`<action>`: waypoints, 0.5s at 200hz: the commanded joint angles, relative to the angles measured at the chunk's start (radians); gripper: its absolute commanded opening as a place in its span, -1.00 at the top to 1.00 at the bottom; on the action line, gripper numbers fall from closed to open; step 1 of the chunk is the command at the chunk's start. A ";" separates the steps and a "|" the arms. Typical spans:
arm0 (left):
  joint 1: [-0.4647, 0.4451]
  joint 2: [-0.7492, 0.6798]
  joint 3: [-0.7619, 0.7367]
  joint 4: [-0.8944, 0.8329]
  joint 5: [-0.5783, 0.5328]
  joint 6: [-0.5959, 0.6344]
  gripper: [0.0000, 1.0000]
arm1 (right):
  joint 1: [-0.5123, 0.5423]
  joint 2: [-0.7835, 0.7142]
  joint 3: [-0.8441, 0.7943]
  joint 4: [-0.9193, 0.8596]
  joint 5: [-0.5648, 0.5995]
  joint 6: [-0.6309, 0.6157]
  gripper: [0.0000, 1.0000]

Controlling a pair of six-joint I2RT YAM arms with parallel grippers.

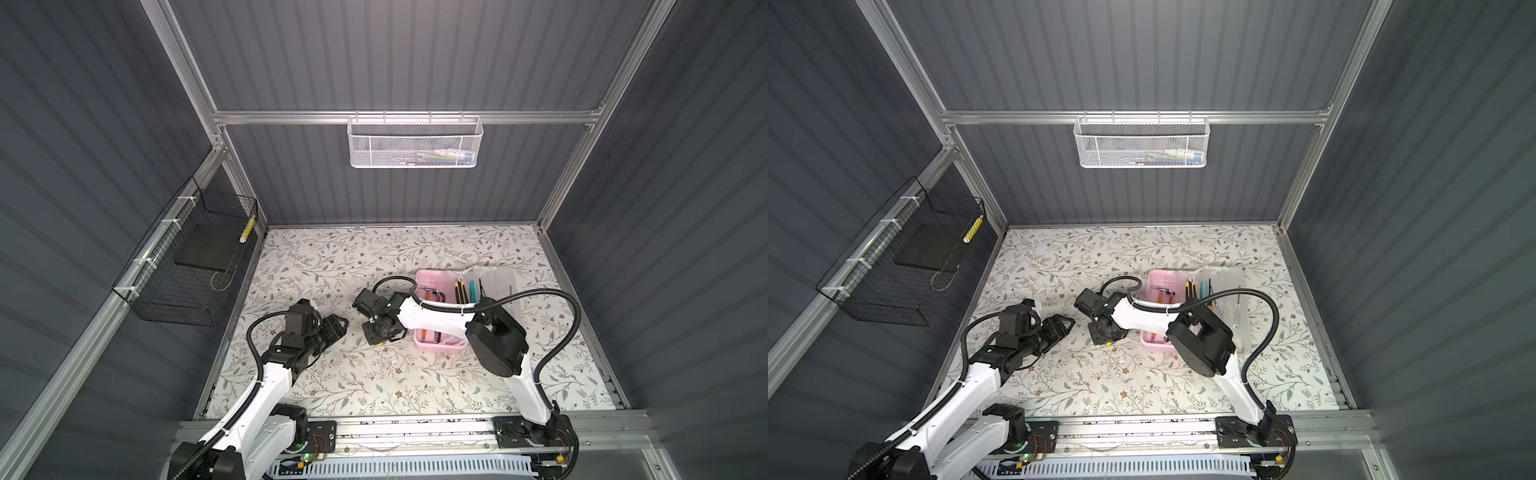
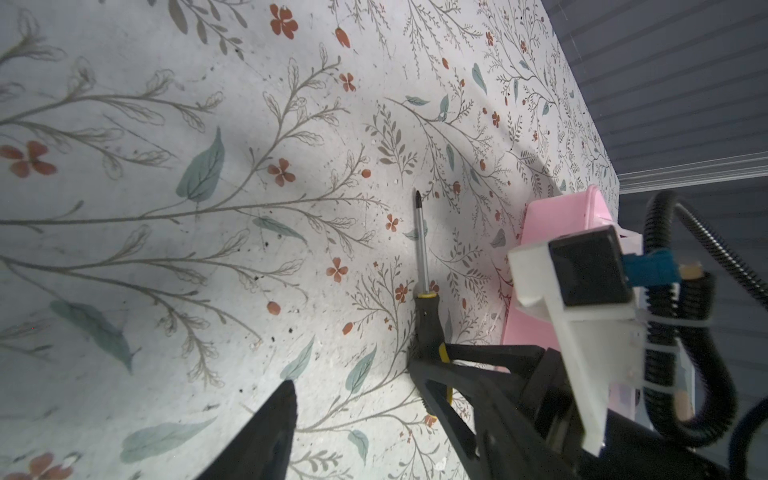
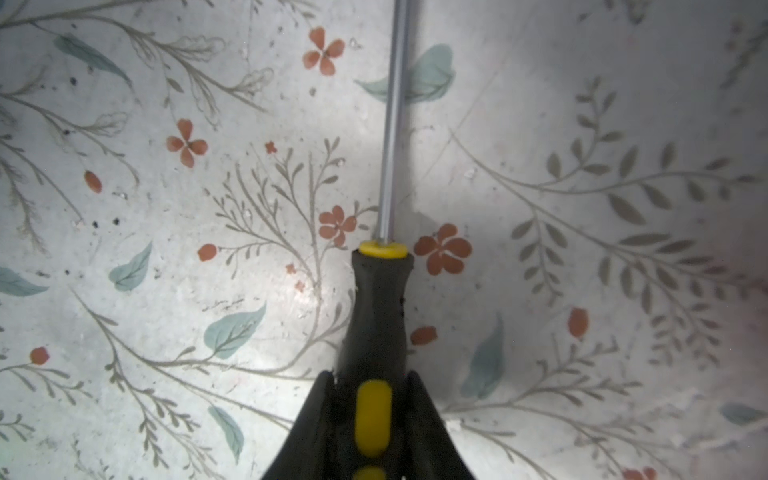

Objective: Pack the tool kit
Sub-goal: 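Lift and carry the black-and-yellow screwdriver into the clear lid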

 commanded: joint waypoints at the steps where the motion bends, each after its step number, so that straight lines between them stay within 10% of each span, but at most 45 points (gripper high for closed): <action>1: 0.008 -0.009 0.014 -0.028 -0.004 0.021 -0.36 | -0.002 -0.126 -0.028 -0.044 0.058 -0.019 1.00; 100: -0.005 0.042 0.077 -0.005 0.037 0.087 -0.44 | -0.274 -0.813 -0.426 -0.258 0.312 -0.015 1.00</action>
